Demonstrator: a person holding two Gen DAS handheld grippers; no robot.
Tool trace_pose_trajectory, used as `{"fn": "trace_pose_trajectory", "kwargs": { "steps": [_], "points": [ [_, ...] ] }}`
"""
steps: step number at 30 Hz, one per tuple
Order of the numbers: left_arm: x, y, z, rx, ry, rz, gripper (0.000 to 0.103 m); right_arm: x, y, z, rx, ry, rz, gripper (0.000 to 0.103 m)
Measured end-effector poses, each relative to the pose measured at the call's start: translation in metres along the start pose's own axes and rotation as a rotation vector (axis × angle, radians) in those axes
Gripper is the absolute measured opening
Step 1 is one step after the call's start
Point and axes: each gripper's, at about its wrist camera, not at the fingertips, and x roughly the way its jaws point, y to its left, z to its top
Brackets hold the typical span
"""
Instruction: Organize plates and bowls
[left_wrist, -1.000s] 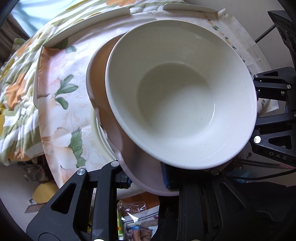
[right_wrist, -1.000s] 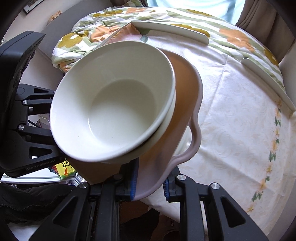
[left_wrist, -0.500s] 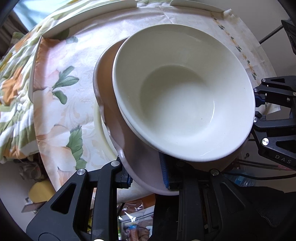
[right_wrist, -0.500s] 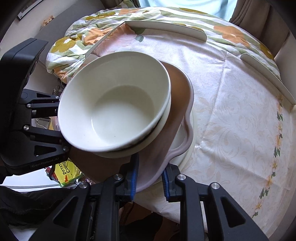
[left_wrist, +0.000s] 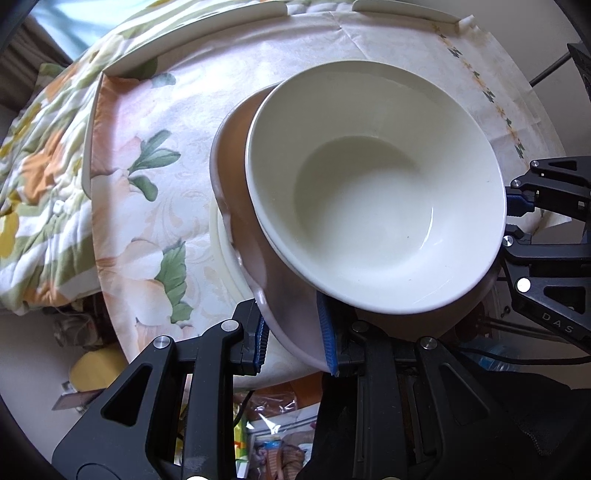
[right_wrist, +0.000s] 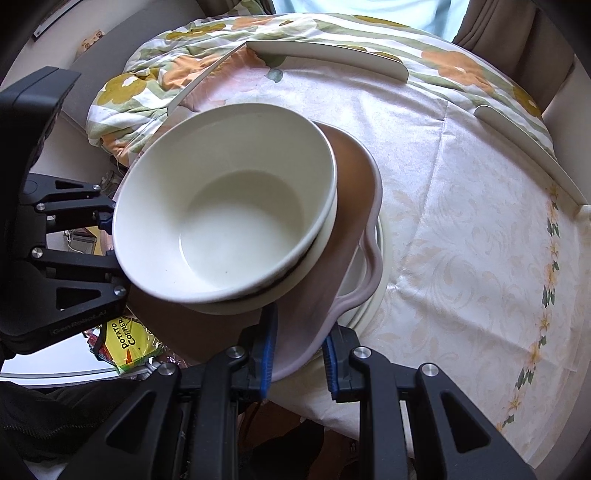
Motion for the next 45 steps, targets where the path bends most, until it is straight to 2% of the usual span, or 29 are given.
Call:
{"fn": "trace_pose_trajectory", "kwargs": {
  "steps": [6, 18, 23, 27, 30, 34, 39, 44, 45],
  "points": [
    [-0.006, 0.001, -0.001, 0.003, 0.015, 0.007, 0.021, 0.001, 0.002, 0.001, 0.003, 0.013, -0.014, 0.021],
    [-0.021, 0.001, -0.009, 0.003, 0.004, -0.014, 0.021, -0.023, -0.005, -0.003, 0.12, -0.011, -0.023, 0.021],
    [-0.04, -0.002, -0.015, -0.011, -0.035, 0.005, 0.021, -0.044, -0.005, -0.011, 0.159, -0.061, -0.007, 0.021],
    [-0.062, -0.008, -0.031, -0.061, -0.078, 0.023, 0.021, -0.064, 0.002, -0.022, 0.164, -0.095, 0.005, 0.021],
    [-0.091, -0.017, -0.049, -0.107, -0.148, 0.036, 0.021, -0.085, 0.008, -0.039, 0.166, -0.146, 0.008, 0.021],
    [-0.145, -0.038, -0.079, -0.164, -0.314, 0.06, 0.021, -0.134, 0.018, -0.071, 0.165, -0.266, -0.03, 0.021],
    [-0.231, -0.077, -0.121, -0.227, -0.623, 0.097, 0.021, -0.22, 0.035, -0.114, 0.179, -0.496, -0.133, 0.021],
    [-0.293, -0.104, -0.154, -0.259, -0.837, 0.131, 0.023, -0.292, 0.047, -0.152, 0.205, -0.717, -0.233, 0.022],
    [-0.301, -0.108, -0.158, -0.262, -0.865, 0.135, 0.025, -0.302, 0.048, -0.159, 0.206, -0.749, -0.248, 0.028]
  ]
}}
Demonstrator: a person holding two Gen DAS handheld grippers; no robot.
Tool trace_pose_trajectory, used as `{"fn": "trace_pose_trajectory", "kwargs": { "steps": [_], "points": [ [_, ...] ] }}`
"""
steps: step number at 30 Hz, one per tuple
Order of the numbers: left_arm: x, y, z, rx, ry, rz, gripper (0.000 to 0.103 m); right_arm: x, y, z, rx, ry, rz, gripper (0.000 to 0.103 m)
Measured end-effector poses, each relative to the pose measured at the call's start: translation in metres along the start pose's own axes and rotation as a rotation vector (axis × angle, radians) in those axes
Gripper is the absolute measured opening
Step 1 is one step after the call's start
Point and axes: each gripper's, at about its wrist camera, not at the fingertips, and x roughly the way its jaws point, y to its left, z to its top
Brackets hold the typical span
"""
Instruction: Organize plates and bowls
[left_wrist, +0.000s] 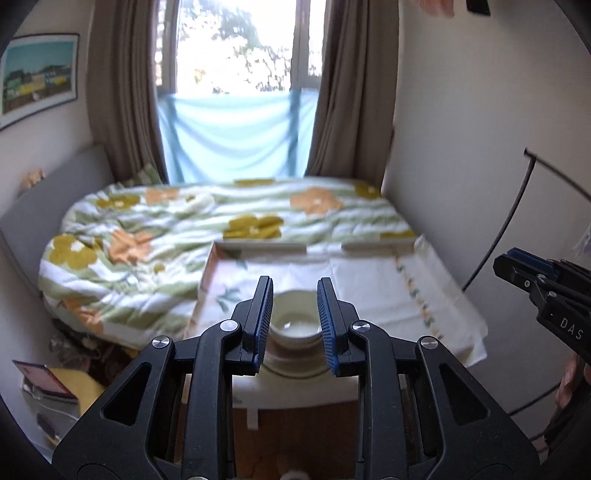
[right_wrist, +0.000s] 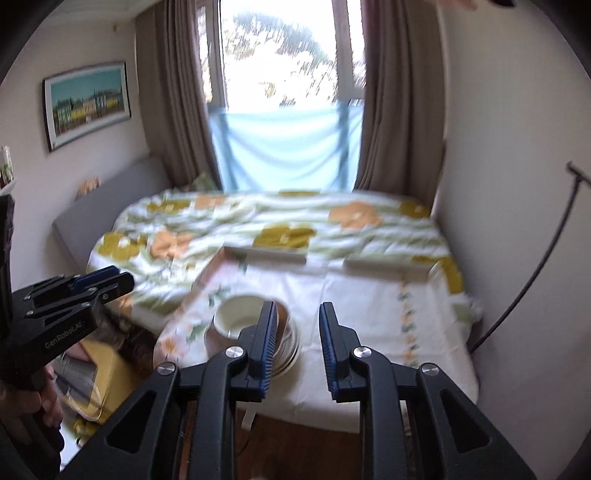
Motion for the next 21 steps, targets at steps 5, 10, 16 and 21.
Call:
{"fn": "trace_pose_trajectory", "kwargs": {
  "steps": [5, 10, 16, 21],
  "points": [
    [-0.05, -0.012, 0.0, -0.005, -0.198, 0.04, 0.103, -0.039, -0.002, 0.002, 0.003, -0.131, -0.061, 0.066],
    [-0.063, -0.024, -0.003, 0.031, -0.193, 0.052, 0.103, -0.051, -0.004, -0.006, 0.03, -0.194, -0.118, 0.093],
    [-0.064, -0.022, -0.013, 0.016, -0.202, 0.067, 0.103, -0.054, -0.004, -0.021, 0.04, -0.181, -0.169, 0.095],
    [-0.062, -0.023, -0.013, 0.028, -0.2, 0.088, 0.103, -0.057, -0.006, -0.025, 0.049, -0.177, -0.166, 0.095]
  ]
}}
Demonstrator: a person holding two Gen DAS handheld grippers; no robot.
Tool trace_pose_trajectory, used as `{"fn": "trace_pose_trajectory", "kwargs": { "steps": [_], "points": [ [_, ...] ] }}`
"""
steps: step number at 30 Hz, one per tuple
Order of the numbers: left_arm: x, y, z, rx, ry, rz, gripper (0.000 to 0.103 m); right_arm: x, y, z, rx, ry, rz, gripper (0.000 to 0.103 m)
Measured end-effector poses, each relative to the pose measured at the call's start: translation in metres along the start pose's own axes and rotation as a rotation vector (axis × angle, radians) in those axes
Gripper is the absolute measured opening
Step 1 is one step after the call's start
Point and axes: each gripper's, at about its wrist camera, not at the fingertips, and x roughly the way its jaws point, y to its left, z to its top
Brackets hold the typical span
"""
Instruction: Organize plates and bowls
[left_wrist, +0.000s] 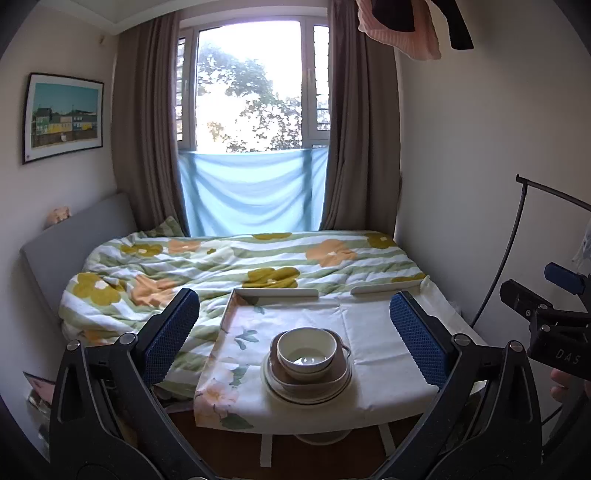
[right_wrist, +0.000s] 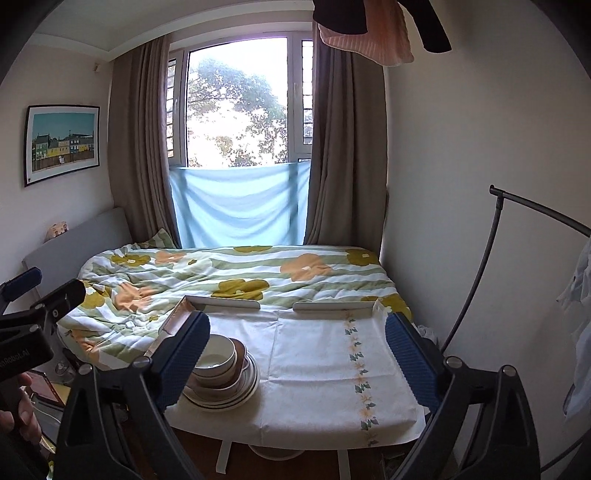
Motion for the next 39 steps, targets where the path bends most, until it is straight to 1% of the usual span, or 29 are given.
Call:
{"fn": "trace_pose_trajectory", "kwargs": {
  "steps": [9, 18, 33, 39],
  "points": [
    [0.004, -0.003, -0.001, 0.004, 0.007, 0.023, 0.103, 0.0, -0.001, 0.0, -0.001, 0.0, 0.002, 0.095],
    [0.004, -0.004, -0.003, 0.002, 0.006, 0.027, 0.103, 0.001, -0.001, -0.001, 0.002, 0.005, 0.003, 0.095],
    [0.01, -0.002, -0.007, 0.009, 0.026, 0.03, 0.103, 0.006, 0.004, -0.006, 0.005, 0.017, -0.003, 0.095],
    [0.013, 0.004, -0.009, 0.013, 0.037, 0.034, 0.103, 0.01, 0.005, -0.008, 0.006, 0.026, -0.005, 0.095]
  ]
}}
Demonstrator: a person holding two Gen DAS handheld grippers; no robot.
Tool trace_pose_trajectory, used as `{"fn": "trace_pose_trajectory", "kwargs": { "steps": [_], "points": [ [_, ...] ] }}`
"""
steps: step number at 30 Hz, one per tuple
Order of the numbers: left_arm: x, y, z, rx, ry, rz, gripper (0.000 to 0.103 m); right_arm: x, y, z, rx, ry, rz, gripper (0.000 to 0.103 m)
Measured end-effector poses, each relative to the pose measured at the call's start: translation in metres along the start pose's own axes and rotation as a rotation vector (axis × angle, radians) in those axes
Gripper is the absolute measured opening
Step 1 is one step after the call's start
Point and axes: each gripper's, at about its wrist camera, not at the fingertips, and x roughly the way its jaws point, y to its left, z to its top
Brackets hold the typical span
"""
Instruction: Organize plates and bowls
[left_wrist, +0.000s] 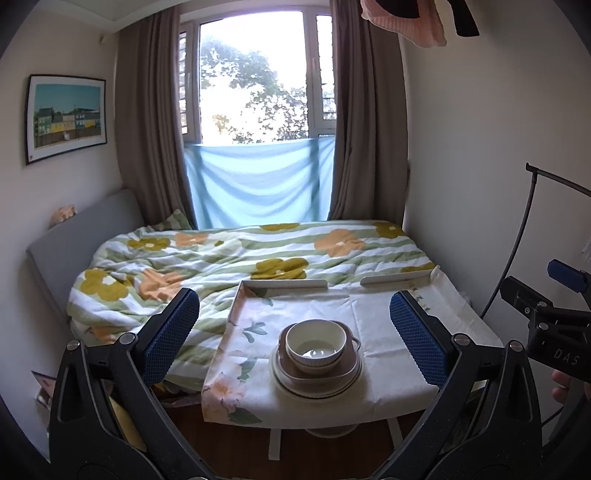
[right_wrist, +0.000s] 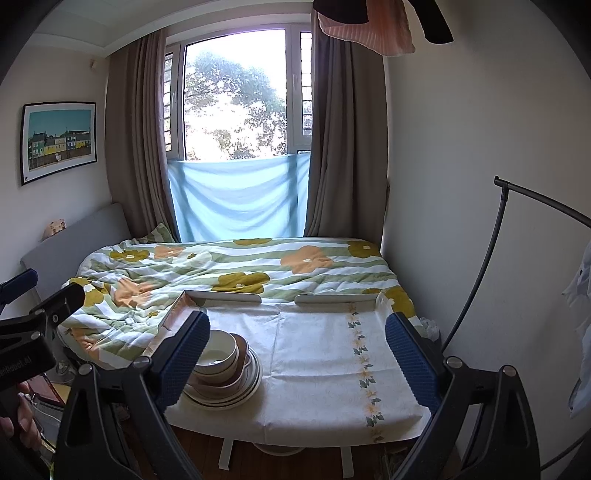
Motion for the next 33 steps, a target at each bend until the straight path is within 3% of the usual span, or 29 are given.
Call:
{"fn": "trace_pose_trajectory", "kwargs": {
  "steps": [18, 33],
  "points": [
    [0.01, 0.007, -0.001, 0.006, 0.026, 0.004, 0.103, 0.008, 0.004, -0.004, 0.006, 0.029, -0.015, 0.095],
    [0.013, 0.011, 0.001, 0.02, -0.003, 0.024, 0.103, 0.01, 0.002, -0.003, 0.011, 0.032, -0.014, 0.095]
  ]
}}
